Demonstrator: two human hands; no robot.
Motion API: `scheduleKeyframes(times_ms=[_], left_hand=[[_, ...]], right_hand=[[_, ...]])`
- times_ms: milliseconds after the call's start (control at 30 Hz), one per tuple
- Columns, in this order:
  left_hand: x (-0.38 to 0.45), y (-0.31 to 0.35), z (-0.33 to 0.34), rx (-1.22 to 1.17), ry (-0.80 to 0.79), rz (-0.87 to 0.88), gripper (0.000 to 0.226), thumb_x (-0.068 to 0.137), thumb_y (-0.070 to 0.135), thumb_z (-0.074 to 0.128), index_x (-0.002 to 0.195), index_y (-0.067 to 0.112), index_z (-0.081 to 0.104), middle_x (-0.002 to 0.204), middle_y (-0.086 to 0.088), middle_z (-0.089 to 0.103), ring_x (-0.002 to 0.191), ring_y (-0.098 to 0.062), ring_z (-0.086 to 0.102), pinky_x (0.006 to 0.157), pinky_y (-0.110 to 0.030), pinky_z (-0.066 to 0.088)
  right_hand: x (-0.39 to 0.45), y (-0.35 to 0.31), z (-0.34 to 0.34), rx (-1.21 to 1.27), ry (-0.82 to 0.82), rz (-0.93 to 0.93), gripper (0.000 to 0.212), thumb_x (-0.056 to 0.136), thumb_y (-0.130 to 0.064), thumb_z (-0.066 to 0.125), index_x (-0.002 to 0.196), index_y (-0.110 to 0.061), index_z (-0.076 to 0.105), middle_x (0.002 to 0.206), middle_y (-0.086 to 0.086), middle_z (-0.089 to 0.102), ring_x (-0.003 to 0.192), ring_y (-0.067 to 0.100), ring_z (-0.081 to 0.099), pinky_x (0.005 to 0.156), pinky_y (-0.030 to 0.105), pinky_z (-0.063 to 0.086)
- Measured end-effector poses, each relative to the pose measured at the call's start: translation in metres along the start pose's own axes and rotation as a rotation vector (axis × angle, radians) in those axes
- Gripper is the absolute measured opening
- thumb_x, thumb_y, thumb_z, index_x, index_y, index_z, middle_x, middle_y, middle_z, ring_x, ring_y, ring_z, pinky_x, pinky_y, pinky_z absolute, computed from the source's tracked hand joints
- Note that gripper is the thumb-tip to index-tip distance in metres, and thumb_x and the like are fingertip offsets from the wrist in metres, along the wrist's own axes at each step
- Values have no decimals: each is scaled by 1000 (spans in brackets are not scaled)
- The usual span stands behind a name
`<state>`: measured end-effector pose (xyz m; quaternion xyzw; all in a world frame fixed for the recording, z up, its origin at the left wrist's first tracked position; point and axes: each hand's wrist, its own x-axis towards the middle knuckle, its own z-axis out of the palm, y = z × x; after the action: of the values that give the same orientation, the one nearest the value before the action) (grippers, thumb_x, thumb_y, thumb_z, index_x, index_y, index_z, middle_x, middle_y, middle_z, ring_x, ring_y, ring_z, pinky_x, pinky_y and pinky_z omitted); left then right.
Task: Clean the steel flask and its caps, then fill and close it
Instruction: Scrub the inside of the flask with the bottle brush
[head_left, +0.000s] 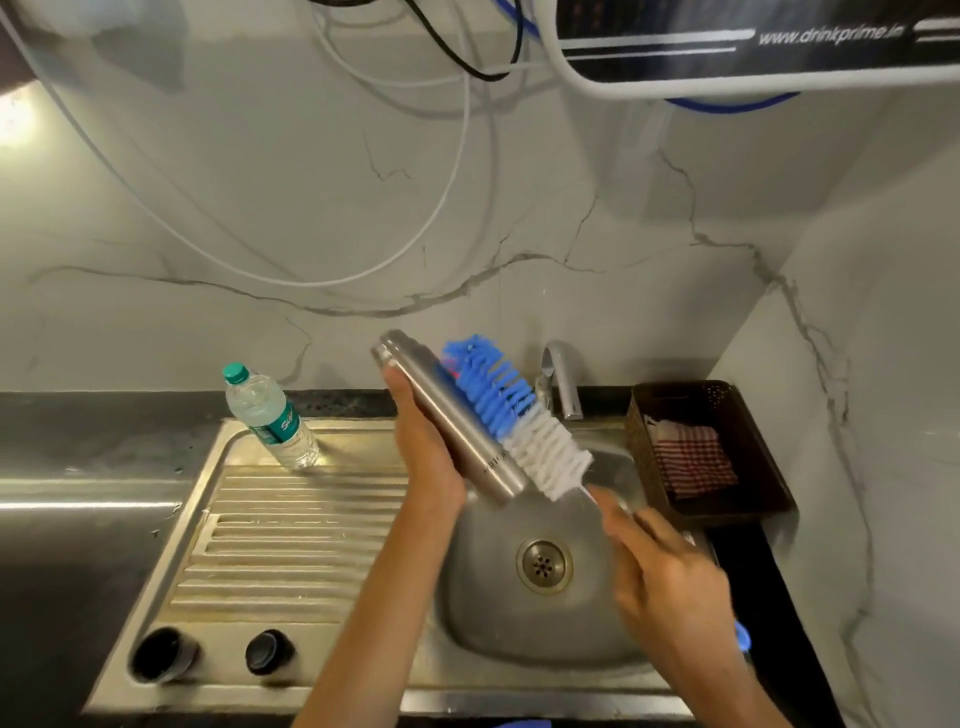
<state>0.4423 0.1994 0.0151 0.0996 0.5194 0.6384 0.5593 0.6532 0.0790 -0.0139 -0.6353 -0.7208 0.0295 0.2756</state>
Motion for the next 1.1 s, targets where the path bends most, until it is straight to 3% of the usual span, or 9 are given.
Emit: scheduleKeyframes(times_ms=[100, 167, 333, 433, 500, 667, 800, 933, 1100], left_hand=[[8, 9, -2, 11, 20, 88, 60, 102, 73, 38, 132, 28, 63, 108, -1, 81, 103, -23, 78, 89, -42, 61], [-7, -15, 3, 46, -30, -26, 62, 101, 75, 33, 127, 31, 68, 108, 0, 82, 99, -21, 79, 85, -38, 59], [3, 0, 16, -177, -65, -29, 74, 109, 62, 31, 65, 22, 74, 64, 1, 65, 56, -11, 66, 57, -23, 56], [1, 11, 9, -190, -141, 12, 79, 90, 84, 42, 117, 18, 79, 106, -9, 80, 97, -24, 78, 92, -41, 60], [-23, -11, 8, -47, -202, -53, 79, 88, 79, 49, 137, 20, 69, 126, -12, 76, 115, -30, 74, 104, -52, 55], [-35, -5, 8, 29, -303, -100, 72, 90, 69, 58, 142, 20, 62, 130, -15, 74, 121, -35, 71, 113, -57, 49], [-5, 18, -7, 86, -215, -49, 81, 91, 79, 52, 138, 15, 67, 113, -13, 79, 101, -31, 78, 93, -45, 59], [-29, -14, -5, 127, -281, -107, 78, 94, 79, 48, 142, 20, 64, 129, -17, 74, 119, -37, 72, 110, -57, 51], [2, 6, -6, 137, -265, 0, 80, 92, 83, 50, 143, 23, 62, 130, -16, 74, 119, -38, 72, 110, -61, 50]], right_hand=[[0, -1, 1, -34, 78, -41, 53, 92, -20, 44, 138, -31, 68, 83, -4, 63, 43, 20, 51, 34, 34, 44], [10, -7, 8, -39, 105, -71, 55, 89, -15, 46, 138, -27, 68, 81, -4, 62, 40, 21, 47, 32, 31, 42], [-12, -13, 3, -106, 91, -219, 63, 79, -1, 56, 137, -23, 68, 81, -2, 63, 36, 19, 39, 33, 25, 35], [-16, -11, 0, -62, 98, -155, 62, 82, -3, 58, 139, -26, 65, 81, -3, 62, 37, 18, 38, 32, 26, 35], [0, -16, 8, -32, 106, -93, 61, 83, -8, 57, 140, -28, 66, 84, -4, 64, 38, 20, 44, 33, 26, 39], [-3, -16, 5, 19, 143, -9, 55, 88, -10, 57, 138, -31, 67, 83, -5, 64, 41, 23, 48, 36, 26, 41], [-24, -5, -5, -61, 128, -38, 51, 93, -9, 54, 139, -28, 65, 77, -2, 62, 38, 23, 40, 36, 28, 39], [-1, -18, 8, -52, 96, 15, 51, 91, -16, 46, 136, -26, 69, 79, -1, 63, 37, 27, 45, 34, 30, 41], [-16, -18, -9, -98, 158, -90, 52, 94, -8, 41, 137, -23, 68, 74, -3, 60, 36, 18, 31, 36, 23, 32]])
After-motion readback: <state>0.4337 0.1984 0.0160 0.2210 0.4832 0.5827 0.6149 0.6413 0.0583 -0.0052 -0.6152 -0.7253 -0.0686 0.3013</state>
